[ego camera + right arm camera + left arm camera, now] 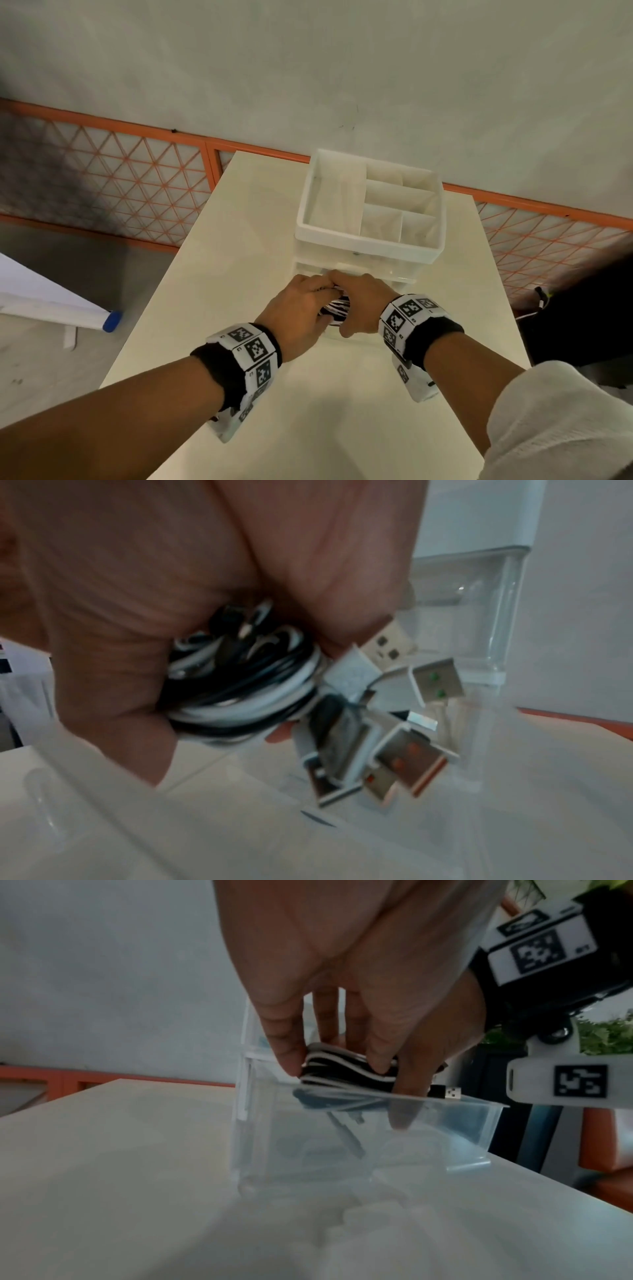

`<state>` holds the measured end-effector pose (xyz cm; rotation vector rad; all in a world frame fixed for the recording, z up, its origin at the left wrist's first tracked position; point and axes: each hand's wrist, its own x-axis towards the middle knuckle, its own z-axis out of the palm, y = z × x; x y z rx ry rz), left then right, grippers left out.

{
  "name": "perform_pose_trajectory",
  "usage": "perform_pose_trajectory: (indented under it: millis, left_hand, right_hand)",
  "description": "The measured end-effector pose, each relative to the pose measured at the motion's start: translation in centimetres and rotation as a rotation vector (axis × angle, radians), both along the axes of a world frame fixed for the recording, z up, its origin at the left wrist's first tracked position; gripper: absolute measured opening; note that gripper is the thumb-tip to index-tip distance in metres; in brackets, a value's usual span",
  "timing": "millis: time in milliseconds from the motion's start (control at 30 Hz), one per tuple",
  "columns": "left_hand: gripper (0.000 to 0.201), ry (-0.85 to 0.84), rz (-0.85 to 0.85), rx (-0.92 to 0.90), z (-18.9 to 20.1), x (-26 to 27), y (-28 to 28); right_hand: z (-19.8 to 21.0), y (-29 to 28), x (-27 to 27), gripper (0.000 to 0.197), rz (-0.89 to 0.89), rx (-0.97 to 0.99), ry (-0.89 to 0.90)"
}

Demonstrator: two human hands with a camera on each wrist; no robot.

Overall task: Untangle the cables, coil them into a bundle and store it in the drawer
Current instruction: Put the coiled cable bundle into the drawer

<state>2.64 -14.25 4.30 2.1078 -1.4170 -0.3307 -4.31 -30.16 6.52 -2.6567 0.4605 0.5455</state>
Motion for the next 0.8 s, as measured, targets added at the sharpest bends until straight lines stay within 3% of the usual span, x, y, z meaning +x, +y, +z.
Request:
perform_pose_trajectory:
  millis: [267, 367, 533, 667, 800]
  left_hand:
    - [0.032, -0.042, 0.027, 0.214, -0.8, 0.4, -1.5]
    - [0.029, -0.050, 0.035, 0.301, -0.8, 0.4, -1.9]
    - [0.029, -0.097, 0.066, 0.345, -1.3, 0.5, -2.7]
    - [0.027, -0.084, 0.072, 0.378, -1.8, 0.5, -3.2]
    - [0.028, -0.094, -0.010, 0.405, -1.0, 0.3, -2.9]
  right_hand:
    - [-1.2, -0.5, -0.8, 0.088, -0.087, 0.242, -0.066]
    - [0.2, -1.0, -1.9, 0.070, -0.103, 0.249, -0.105]
    - [0.4, 0.4, -5.2, 0.032, -0.024, 0.001, -0.424]
    - [-4.9, 3.7, -9.2, 0.053, 0.088, -0.336, -0.413]
    - [-8.3, 3.5, -9.8, 0.038, 0.012, -0.399, -0.656]
